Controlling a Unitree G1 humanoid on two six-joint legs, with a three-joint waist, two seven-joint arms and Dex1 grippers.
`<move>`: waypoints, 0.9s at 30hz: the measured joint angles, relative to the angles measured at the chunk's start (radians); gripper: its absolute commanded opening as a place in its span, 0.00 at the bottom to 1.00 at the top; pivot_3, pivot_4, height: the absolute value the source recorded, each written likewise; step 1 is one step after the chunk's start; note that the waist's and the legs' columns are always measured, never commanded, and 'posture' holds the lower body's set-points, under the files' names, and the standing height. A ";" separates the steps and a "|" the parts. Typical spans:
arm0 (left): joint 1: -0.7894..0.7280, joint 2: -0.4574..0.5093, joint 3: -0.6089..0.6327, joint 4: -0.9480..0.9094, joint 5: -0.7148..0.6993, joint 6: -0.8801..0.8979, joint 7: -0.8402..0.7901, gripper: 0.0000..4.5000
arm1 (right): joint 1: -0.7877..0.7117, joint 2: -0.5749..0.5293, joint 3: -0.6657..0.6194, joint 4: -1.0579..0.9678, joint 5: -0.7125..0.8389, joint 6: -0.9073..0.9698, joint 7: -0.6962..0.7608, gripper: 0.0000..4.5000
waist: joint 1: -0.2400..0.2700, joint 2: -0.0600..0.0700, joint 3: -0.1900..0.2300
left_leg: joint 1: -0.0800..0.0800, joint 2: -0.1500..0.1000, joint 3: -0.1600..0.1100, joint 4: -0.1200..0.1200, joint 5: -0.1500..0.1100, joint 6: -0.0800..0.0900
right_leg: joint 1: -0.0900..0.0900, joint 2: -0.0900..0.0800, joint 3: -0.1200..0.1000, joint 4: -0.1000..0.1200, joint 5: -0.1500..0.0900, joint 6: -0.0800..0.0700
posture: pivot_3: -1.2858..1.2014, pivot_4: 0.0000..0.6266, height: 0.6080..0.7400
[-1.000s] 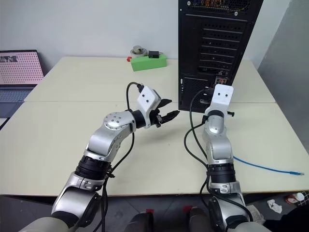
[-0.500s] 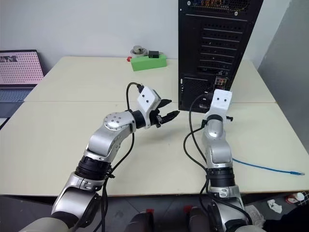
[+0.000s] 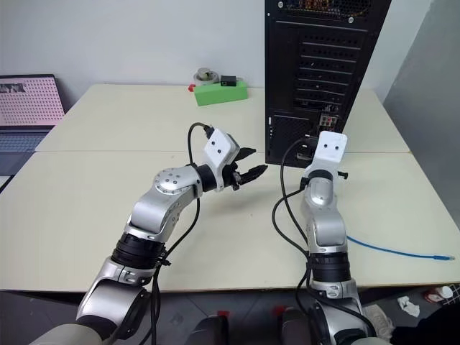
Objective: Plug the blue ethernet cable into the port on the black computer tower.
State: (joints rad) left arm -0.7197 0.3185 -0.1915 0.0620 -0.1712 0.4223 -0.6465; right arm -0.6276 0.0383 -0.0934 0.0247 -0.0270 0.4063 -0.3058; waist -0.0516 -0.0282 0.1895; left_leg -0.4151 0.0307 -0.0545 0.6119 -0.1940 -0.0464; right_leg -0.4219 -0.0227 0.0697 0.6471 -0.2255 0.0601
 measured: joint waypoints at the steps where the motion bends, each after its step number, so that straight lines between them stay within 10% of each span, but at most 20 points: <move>1: 0.000 0.000 0.000 0.000 0.000 0.000 0.000 0.65 | -0.004 -0.001 -0.002 0.004 0.001 0.000 0.001 0.00 | 0.000 0.000 0.000 | 0.000 0.000 0.000 0.000 0.000 0.000 | 0.000 0.000 0.000 0.000 0.000 0.000 | 0.52 0.24 1.00; 27: 0.000 0.000 0.000 0.000 0.012 0.000 -0.004 0.65 | -0.023 -0.010 -0.022 0.060 0.008 -0.007 -0.001 0.00 | 0.000 0.000 0.000 | 0.000 0.000 0.000 0.000 0.000 0.000 | 0.000 0.000 0.000 0.000 0.000 0.000 | 0.52 0.24 1.00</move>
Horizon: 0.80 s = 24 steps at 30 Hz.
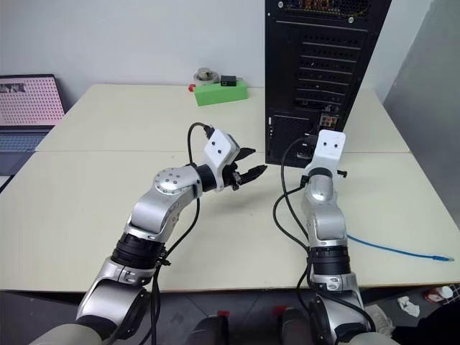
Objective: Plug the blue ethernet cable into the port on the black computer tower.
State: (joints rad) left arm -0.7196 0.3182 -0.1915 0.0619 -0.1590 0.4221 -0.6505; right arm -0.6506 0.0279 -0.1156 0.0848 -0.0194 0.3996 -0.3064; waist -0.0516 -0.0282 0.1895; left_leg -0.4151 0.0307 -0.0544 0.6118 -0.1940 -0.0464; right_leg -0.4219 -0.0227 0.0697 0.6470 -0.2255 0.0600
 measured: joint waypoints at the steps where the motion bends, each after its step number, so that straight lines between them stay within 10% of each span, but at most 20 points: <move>1: 0.000 0.000 0.000 0.000 0.000 0.000 -0.001 0.65 | 0.000 0.000 0.000 0.000 0.000 0.000 0.000 0.00 | 0.000 0.000 0.000 | 0.000 0.000 0.000 0.000 0.000 0.000 | 0.000 0.000 0.000 0.000 0.000 0.000 | 0.52 0.24 1.00; 24: 0.000 -0.002 0.001 -0.013 0.001 0.000 -0.011 0.65 | -0.027 -0.017 -0.001 0.048 0.000 -0.020 0.010 0.00 | 0.000 0.000 0.000 | 0.000 0.000 0.000 0.000 0.000 0.000 | 0.000 0.000 0.000 0.000 0.000 0.000 | 0.52 0.24 1.00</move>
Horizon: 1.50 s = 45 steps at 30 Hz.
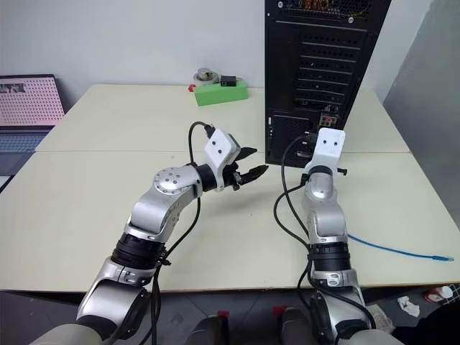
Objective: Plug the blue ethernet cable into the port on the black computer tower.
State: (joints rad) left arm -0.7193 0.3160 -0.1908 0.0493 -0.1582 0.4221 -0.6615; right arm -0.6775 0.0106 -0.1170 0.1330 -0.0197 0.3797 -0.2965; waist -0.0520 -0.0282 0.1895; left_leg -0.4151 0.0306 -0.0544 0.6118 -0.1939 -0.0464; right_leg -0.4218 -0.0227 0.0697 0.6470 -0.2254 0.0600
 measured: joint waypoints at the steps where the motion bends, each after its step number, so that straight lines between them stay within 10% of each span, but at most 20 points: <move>1: 0.000 0.000 0.000 0.000 0.000 0.000 0.000 0.65 | 0.000 -0.003 0.000 0.001 0.000 0.000 0.001 0.00 | 0.000 0.000 0.000 | 0.000 0.000 0.000 0.000 0.000 0.000 | 0.000 0.000 0.000 0.000 0.000 0.000 | 0.52 0.24 1.00; 31: 0.000 -0.006 0.002 0.000 0.005 0.000 0.014 0.65 | -0.118 -0.003 0.007 0.094 0.007 0.076 0.006 0.00 | -0.021 0.001 0.000 | 0.000 0.000 0.000 0.000 0.000 0.000 | 0.000 0.000 0.001 0.001 0.001 0.000 | 0.52 0.24 1.00; 32: 0.000 -0.006 0.002 0.000 0.005 0.000 0.015 0.66 | -0.117 -0.003 0.004 0.094 0.013 0.072 0.014 0.15 | -0.023 0.001 0.000 | 0.000 0.000 0.000 0.000 0.000 0.000 | 0.000 0.000 0.001 0.001 0.001 0.000 | 0.52 0.24 1.00; 45: 0.003 0.016 0.011 0.002 0.008 -0.015 0.013 0.66 | 0.021 -0.061 -0.004 -0.115 0.043 0.105 0.117 0.74 | -0.019 0.001 0.000 | -0.001 0.000 0.000 -0.001 0.000 0.000 | -0.001 0.000 0.000 -0.001 0.001 0.000 | 0.52 0.24 1.00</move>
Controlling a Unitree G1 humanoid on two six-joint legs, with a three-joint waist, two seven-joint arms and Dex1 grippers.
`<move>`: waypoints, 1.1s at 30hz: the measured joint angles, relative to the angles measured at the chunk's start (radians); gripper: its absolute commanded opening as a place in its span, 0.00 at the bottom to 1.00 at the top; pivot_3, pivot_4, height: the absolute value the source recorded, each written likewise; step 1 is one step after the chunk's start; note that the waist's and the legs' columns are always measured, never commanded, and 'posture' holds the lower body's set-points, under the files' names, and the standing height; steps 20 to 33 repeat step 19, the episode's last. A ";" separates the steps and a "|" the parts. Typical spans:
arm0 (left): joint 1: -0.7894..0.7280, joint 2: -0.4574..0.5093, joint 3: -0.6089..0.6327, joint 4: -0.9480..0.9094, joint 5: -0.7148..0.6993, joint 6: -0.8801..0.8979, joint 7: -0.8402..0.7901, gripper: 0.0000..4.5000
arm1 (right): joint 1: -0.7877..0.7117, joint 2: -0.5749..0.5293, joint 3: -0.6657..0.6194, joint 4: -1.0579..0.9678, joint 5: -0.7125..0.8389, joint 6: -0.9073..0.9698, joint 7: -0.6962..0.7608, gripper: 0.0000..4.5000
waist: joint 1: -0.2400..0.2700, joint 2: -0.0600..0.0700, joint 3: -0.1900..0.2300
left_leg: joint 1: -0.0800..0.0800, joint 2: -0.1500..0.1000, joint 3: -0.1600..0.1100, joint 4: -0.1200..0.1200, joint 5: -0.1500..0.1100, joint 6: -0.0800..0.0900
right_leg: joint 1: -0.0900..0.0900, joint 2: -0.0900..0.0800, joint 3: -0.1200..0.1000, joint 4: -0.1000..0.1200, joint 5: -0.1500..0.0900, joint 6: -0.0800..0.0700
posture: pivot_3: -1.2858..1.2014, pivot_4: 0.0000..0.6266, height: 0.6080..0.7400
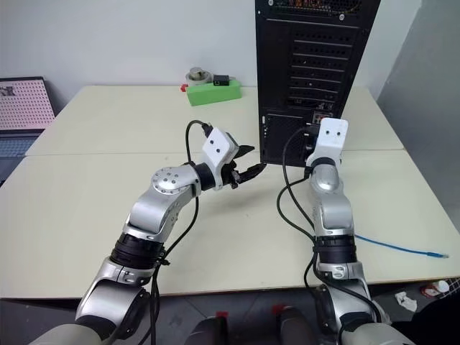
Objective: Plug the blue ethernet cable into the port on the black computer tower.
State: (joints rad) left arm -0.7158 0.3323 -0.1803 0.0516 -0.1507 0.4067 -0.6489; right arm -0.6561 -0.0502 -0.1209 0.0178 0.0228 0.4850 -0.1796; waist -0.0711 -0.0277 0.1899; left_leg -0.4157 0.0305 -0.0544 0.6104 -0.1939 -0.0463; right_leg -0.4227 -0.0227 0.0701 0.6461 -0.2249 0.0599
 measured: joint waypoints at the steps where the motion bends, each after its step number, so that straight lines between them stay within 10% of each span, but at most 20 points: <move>1: 0.001 0.002 0.001 0.000 -0.001 0.005 0.000 0.66 | 0.033 -0.010 0.008 -0.052 0.003 0.023 0.016 0.78 | 0.002 0.000 0.000 | 0.000 0.000 0.000 0.000 0.000 0.000 | 0.000 0.000 0.000 0.000 0.000 0.000 | 0.52 0.24 1.00; 5: 0.008 0.041 0.015 0.002 0.002 0.020 -0.004 0.66 | 0.169 -0.036 0.027 -0.262 0.041 0.137 0.093 0.98 | 0.002 0.000 0.000 | 0.000 0.000 0.000 0.000 0.000 0.000 | 0.000 0.000 0.000 0.000 -0.001 0.001 | 0.52 0.24 1.00; 15: 0.006 0.141 0.105 0.083 -0.048 0.018 -0.112 0.66 | 0.392 -0.419 -0.105 -0.589 0.327 0.238 0.562 0.99 | 0.019 0.000 0.000 | 0.000 0.000 0.000 0.001 0.000 0.000 | 0.001 0.000 -0.001 -0.001 -0.003 0.005 | 0.52 0.24 1.00; 33: -0.013 0.145 0.109 0.112 -0.080 0.019 -0.160 0.66 | 0.403 -0.481 -0.174 -0.603 0.398 0.242 0.636 0.99 | 0.022 0.000 0.000 | 0.000 0.000 0.000 0.001 0.000 0.000 | 0.001 0.000 -0.001 -0.001 -0.003 0.005 | 0.52 0.24 1.00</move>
